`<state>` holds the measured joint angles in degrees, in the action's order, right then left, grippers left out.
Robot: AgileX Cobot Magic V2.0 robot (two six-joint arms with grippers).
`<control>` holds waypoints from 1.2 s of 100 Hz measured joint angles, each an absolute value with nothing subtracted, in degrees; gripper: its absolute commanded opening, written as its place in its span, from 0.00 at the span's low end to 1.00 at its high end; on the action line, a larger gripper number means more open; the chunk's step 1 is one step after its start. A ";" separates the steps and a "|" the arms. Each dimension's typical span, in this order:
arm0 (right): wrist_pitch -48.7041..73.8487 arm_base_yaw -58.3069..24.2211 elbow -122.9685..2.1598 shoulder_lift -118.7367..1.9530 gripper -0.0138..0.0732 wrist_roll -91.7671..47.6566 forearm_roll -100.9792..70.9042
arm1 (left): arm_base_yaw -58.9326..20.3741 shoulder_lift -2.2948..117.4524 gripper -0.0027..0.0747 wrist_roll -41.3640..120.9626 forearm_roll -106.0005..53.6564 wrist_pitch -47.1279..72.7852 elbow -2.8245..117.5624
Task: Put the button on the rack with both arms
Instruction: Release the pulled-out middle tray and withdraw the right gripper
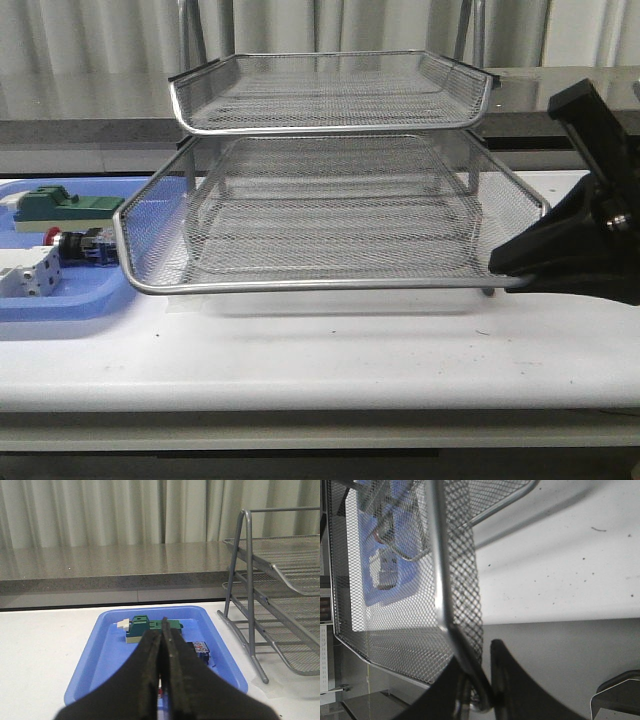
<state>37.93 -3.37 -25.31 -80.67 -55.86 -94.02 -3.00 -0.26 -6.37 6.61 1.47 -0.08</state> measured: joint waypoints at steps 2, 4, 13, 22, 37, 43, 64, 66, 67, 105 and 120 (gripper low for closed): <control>37.92 -3.37 -25.19 -80.46 0.20 -55.86 -93.89 | -3.00 -0.26 0.01 -6.37 6.61 1.47 -0.08; 37.92 -3.37 -25.19 -80.11 0.23 -55.76 -93.80 | -3.00 -0.26 0.01 -6.37 6.61 1.47 -0.08; 37.80 -3.37 -25.19 -79.25 0.41 -55.76 -93.37 | -3.00 -0.26 0.01 -6.37 6.61 1.47 -0.08; 37.57 -3.48 -24.82 -78.55 0.60 -55.76 -91.70 | -3.00 -0.26 0.01 -6.37 6.61 1.47 -0.08; 37.57 -3.56 -24.69 -75.72 0.72 -55.76 -90.34 | -3.00 -0.26 0.01 -6.37 6.61 1.47 -0.08; 37.57 -3.56 -24.69 -74.17 0.72 -55.76 -89.53 | -3.00 -0.26 0.01 -6.37 6.61 1.47 -0.08; 37.36 -3.56 -25.42 -66.50 0.72 -47.94 -78.39 | -3.00 -0.26 0.01 -6.37 6.61 1.47 -0.08; 37.36 -3.56 -25.88 -65.71 0.72 -46.10 -75.97 | -3.00 -0.26 0.01 -6.37 6.61 1.47 -0.08; 37.36 -3.56 -26.25 -65.18 0.72 -45.45 -75.09 | -3.00 -0.26 0.01 -6.37 6.61 1.47 -0.08; 50.93 -3.61 -45.04 -53.15 0.72 -4.38 -16.73 | -3.00 -0.26 0.01 -6.37 6.61 1.47 -0.08; 54.32 -3.61 -48.46 -48.56 0.72 1.13 -6.31 | -3.00 -0.26 0.01 -6.37 6.61 1.47 -0.08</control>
<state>54.32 -3.61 -48.46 -48.56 1.13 -6.31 -3.00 -0.26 -6.37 6.61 1.47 -0.08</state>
